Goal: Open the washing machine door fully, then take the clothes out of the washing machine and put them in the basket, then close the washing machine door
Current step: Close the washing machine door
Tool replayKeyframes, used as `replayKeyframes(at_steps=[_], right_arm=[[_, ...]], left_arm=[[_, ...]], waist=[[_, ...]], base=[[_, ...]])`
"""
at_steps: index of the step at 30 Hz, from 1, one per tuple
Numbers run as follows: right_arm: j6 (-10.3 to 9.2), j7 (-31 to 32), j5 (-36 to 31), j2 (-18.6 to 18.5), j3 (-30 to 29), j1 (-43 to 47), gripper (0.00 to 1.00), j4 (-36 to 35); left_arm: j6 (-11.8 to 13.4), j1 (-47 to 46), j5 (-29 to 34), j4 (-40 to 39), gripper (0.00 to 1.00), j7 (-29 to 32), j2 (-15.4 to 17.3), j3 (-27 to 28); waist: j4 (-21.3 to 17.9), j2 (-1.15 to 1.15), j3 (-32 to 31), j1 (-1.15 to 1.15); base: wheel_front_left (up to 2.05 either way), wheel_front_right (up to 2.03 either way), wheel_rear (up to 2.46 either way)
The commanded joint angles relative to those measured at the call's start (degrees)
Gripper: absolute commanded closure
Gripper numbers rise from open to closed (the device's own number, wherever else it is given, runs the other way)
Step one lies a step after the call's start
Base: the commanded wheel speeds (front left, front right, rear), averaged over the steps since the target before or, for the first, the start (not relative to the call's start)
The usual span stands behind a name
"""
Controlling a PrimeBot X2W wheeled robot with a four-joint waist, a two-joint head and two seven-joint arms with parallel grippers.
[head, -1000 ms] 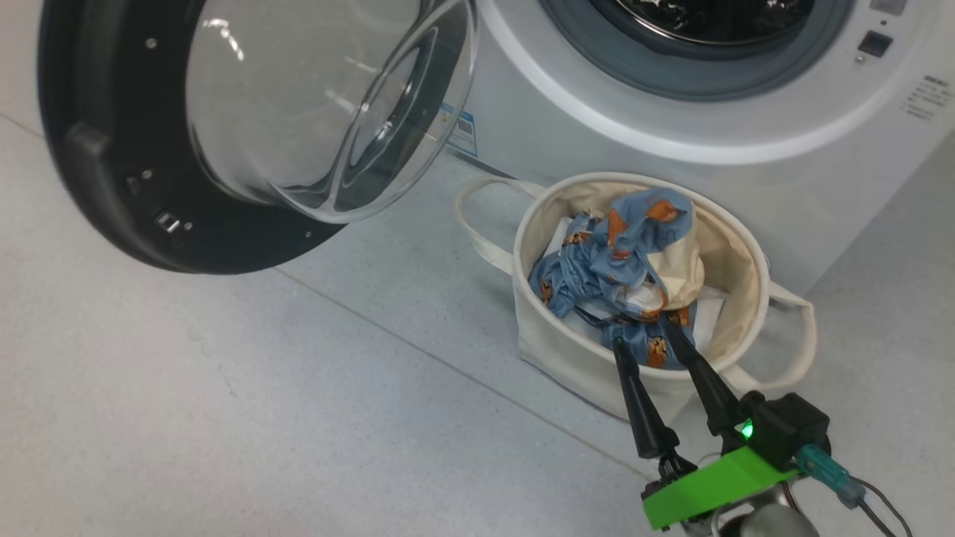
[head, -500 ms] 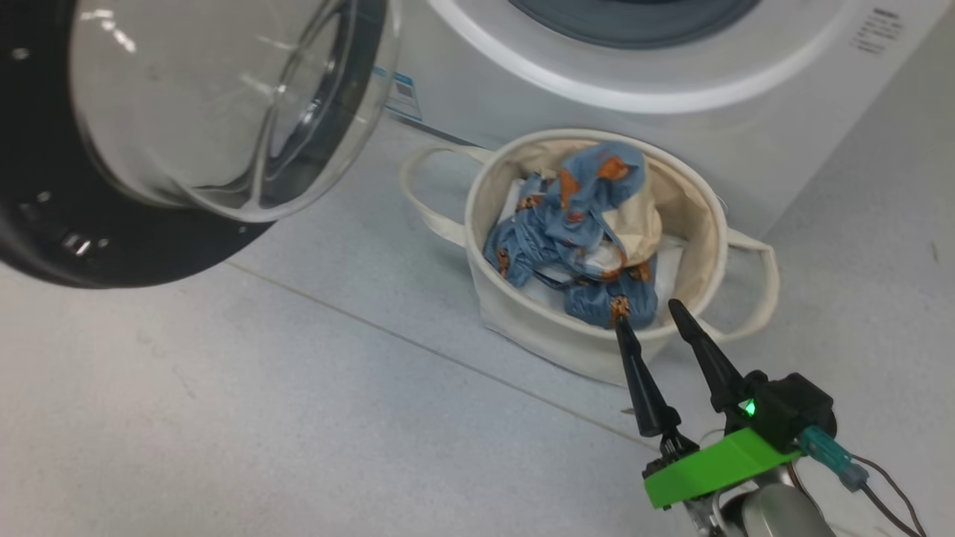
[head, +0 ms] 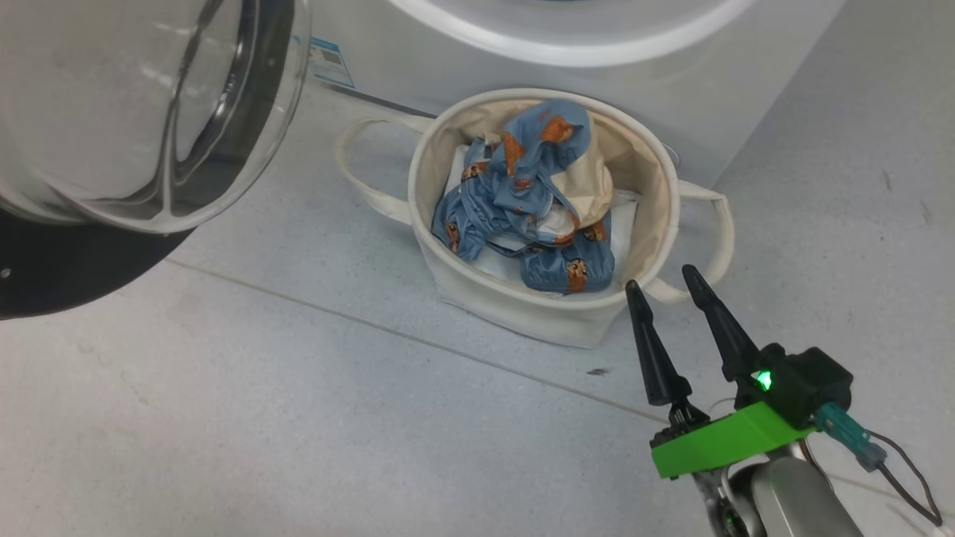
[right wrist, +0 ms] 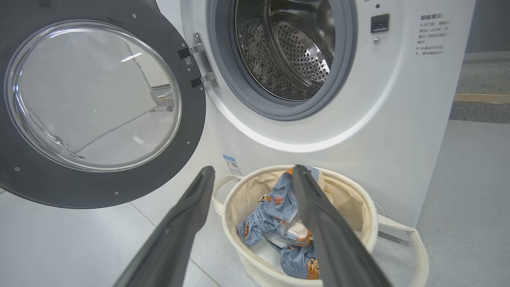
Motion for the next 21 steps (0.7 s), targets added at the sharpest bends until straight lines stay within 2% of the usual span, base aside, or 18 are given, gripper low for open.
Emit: replayKeyframes(at_steps=[1,6,8,21], right_arm=[[0.01,-0.3,0.1,0.2,1.2,-1.2,0.00,-2.2],[0.01,-0.3,-0.5,0.2,1.2,-1.4,0.00,-2.2],[0.01,-0.3,-0.8,0.2,0.7,-1.6,0.00,-2.4],[0.01,-0.3,-1.8,0.2,-0.1,-2.5,0.00,-2.3]], left_arm=[[0.4,-0.9,-0.1,-1.9,1.00,1.0,3.9,0.9],[2.2,-0.3,-1.0,-2.0,1.00,3.1,3.5,0.4],[3.7,0.4,-1.8,-2.5,1.00,5.2,3.3,0.0],[7.7,2.9,-3.5,-6.8,1.00,8.8,1.9,0.0]], waist=[[-0.4,0.00,0.3,0.00],[-1.1,0.00,0.4,0.00],[-1.4,0.00,0.5,0.00],[-2.2,0.00,1.7,0.00]], base=[[0.00,0.00,0.00],[0.00,0.00,0.00],[0.00,0.00,0.00],[0.00,0.00,0.00]])
